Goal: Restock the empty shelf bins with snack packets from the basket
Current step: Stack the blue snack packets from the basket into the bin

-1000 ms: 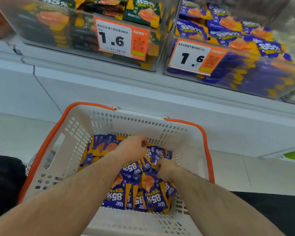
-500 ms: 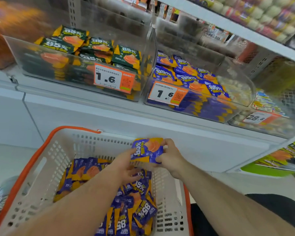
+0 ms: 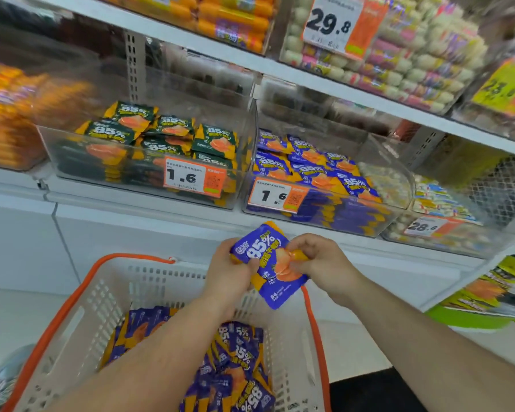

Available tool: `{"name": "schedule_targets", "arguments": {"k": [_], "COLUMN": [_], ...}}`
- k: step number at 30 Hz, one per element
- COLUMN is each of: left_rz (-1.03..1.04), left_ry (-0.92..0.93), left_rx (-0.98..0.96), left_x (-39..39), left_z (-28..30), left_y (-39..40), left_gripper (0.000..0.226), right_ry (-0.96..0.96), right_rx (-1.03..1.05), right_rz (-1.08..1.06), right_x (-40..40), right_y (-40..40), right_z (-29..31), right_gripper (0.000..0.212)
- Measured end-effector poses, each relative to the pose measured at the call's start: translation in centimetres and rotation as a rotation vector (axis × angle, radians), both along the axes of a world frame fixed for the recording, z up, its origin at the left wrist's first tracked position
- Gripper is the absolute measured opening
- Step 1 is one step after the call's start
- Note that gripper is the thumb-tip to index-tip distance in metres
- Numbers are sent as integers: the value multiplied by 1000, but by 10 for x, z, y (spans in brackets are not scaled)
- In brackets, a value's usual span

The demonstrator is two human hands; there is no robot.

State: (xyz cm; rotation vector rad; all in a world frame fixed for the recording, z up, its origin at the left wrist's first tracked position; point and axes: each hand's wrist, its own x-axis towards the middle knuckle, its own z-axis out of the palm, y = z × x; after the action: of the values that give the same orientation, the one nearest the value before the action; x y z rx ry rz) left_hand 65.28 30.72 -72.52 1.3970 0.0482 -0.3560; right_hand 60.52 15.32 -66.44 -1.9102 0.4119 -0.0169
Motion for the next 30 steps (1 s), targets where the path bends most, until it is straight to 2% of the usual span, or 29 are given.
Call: {"name": "schedule_targets", "arguments": {"k": [10, 11, 14, 16, 18, 22, 25, 30], "left_rz": [-30, 7, 234, 278, 188, 49, 158, 293], "left_ry": [-279, -367, -785, -930, -960, -979, -1020, -1130], "left_rx": [-31, 1, 316, 531, 715, 980, 1088, 1102], "left_x": [27, 33, 63, 88, 106, 126, 128, 130], "left_z": [79, 84, 101, 112, 123, 121, 108, 96], "left_y": [-7, -7, -5, -3, -3, -6, -11, -15], "left_gripper": [47, 46, 44, 49, 51, 47, 48, 45], "right_ry": [-283, -303, -366, -377, -352, -257, -193, -99], "right_rx": [148, 165, 194, 201, 205, 50, -57, -294], "right_rz": [-75, -90, -151, -144, -129, -170, -178, -113], "right_x": [0, 4, 27, 48, 73, 132, 173, 217], "right_y": [-6, -8, -22, -32, -40, -52, -55, -46], "right_z": [48, 54, 76, 90, 101, 109, 111, 105], "right_gripper": [34, 35, 35, 39, 47, 52, 53, 54]}}
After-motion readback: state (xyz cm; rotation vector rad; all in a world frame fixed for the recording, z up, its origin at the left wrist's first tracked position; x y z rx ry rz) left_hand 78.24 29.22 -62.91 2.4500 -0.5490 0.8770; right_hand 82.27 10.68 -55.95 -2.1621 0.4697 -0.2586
